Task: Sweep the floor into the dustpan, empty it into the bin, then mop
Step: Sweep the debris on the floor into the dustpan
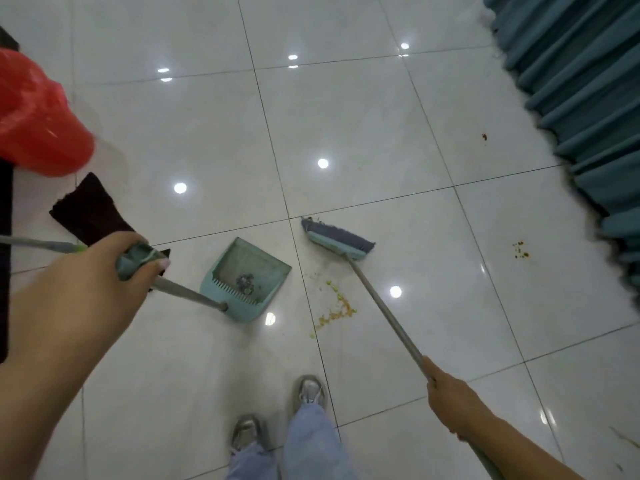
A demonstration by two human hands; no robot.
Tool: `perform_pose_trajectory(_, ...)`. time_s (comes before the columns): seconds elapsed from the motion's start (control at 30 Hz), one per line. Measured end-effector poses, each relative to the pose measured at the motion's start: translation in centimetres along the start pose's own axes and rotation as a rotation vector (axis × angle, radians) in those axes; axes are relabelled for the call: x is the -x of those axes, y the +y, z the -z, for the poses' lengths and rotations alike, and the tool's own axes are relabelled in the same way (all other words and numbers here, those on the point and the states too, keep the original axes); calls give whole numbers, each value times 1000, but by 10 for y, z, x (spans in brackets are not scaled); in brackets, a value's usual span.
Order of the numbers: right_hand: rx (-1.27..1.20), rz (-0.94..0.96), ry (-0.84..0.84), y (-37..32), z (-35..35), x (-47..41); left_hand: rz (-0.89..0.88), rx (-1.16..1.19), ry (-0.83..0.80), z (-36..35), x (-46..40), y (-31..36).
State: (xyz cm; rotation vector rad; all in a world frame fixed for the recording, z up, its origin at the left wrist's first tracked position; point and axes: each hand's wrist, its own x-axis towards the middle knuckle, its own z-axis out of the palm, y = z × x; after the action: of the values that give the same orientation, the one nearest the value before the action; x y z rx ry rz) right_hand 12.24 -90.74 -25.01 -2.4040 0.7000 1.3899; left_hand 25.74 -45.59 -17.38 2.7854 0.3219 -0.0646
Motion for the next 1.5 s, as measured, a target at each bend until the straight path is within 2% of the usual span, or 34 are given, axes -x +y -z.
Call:
perform_pose_trajectory(0.17,-13,30,-6,18,-43,31,-12,3,25,1,8,-4)
perform_pose_trajectory(0.33,-160,-3,72,20,-42,41,-45,-6,42,6,5,0)
perform_pose_trajectory(0.47,-251,-16,166,-5,-10,21,-65,-33,41,11,-8,7)
perform_pose_trajectory(0.67,-373,-4,261,-65,75,-61,-113,-85,5,4,-27,30)
perform_pose_trajectory(0.8,-413,-33,280,-102,117,-118,-108,-64,-23,-2,-43,18)
perform_pose_trajectory(0.97,-446,-49,231,-127,142,-153,-86,-25,19,3,-54,19)
perform_pose_trajectory(1.1,-359,-11,198,-114,125,-142,-96,-94,-9,11,-67,28)
perform_pose_trajectory(1.33,-145,-16,126,-41,57,-62,-55,-136,-54,21,-68,42)
perform_pose_trajectory(1.5,-128,-54,77,-17,6,-14,-68,-129,-68,27,-57,65)
